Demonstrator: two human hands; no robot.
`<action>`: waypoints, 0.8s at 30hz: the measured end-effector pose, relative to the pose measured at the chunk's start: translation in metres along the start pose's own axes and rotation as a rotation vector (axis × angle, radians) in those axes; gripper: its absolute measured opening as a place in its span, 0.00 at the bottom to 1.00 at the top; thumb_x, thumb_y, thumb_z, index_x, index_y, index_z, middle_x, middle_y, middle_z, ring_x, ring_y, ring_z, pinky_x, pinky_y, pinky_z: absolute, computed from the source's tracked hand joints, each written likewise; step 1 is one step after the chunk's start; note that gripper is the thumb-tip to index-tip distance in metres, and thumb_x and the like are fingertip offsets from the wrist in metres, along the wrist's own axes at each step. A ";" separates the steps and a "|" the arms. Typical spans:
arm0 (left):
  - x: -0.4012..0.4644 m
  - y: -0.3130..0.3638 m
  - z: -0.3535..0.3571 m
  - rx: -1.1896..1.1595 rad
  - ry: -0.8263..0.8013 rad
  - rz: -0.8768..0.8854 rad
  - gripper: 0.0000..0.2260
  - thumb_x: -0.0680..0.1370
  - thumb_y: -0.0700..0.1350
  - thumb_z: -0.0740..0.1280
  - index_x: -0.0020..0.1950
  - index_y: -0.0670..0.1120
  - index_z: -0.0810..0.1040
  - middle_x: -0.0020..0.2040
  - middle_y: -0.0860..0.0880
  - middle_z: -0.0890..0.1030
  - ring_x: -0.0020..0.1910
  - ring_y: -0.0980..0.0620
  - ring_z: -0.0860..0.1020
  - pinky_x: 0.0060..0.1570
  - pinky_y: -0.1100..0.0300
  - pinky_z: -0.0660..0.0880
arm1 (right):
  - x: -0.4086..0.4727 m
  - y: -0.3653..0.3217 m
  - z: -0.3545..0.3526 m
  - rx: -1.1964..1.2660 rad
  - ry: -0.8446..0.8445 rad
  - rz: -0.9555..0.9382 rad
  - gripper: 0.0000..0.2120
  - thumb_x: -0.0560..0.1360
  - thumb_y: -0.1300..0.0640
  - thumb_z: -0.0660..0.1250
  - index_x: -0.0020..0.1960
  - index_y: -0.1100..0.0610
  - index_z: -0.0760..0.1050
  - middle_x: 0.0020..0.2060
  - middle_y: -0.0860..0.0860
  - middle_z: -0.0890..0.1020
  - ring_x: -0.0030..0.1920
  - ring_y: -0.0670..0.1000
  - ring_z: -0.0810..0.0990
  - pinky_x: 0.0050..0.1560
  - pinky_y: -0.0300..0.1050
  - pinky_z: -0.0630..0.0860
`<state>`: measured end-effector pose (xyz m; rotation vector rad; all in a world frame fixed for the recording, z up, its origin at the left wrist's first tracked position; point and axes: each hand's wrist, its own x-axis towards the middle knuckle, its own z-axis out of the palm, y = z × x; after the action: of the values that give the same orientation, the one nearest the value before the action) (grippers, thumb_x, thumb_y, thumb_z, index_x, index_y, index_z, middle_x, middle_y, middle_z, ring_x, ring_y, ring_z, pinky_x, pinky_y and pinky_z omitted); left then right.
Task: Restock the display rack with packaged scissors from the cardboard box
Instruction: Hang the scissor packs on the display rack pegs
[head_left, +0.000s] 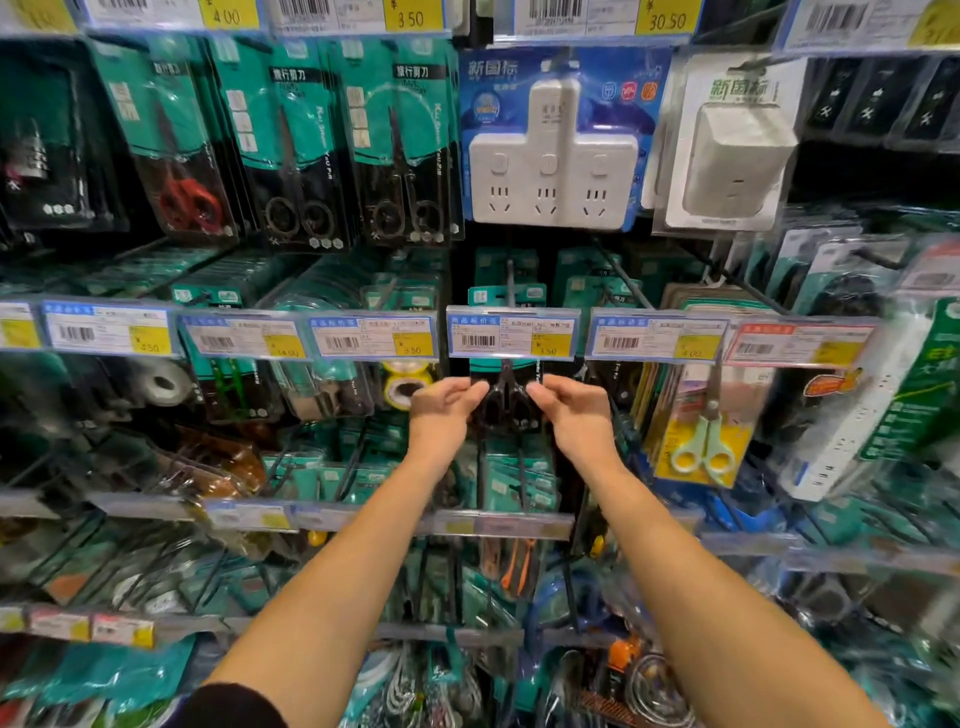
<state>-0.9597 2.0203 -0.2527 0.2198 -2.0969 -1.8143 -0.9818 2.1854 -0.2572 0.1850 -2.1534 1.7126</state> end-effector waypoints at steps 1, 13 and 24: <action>0.003 -0.001 0.003 -0.008 0.010 0.003 0.17 0.75 0.45 0.74 0.59 0.37 0.80 0.50 0.43 0.83 0.49 0.50 0.81 0.51 0.62 0.78 | 0.005 0.001 0.002 -0.016 0.003 -0.004 0.11 0.73 0.63 0.73 0.52 0.69 0.82 0.43 0.55 0.83 0.45 0.48 0.80 0.50 0.43 0.76; 0.033 0.001 0.023 -0.087 0.118 -0.058 0.18 0.74 0.39 0.75 0.60 0.33 0.79 0.54 0.36 0.83 0.47 0.49 0.79 0.55 0.53 0.78 | 0.034 0.005 0.015 -0.050 -0.003 0.105 0.19 0.73 0.56 0.74 0.60 0.65 0.80 0.49 0.58 0.85 0.48 0.50 0.81 0.60 0.53 0.77; 0.012 0.005 0.016 0.238 0.027 -0.059 0.16 0.83 0.47 0.60 0.57 0.37 0.80 0.55 0.40 0.83 0.49 0.45 0.78 0.46 0.57 0.70 | 0.017 -0.006 0.020 -0.314 -0.056 0.158 0.17 0.78 0.48 0.66 0.57 0.60 0.82 0.51 0.56 0.85 0.54 0.56 0.81 0.47 0.38 0.68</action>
<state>-0.9762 2.0313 -0.2472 0.3688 -2.3077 -1.5804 -1.0001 2.1670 -0.2489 -0.0242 -2.5013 1.4345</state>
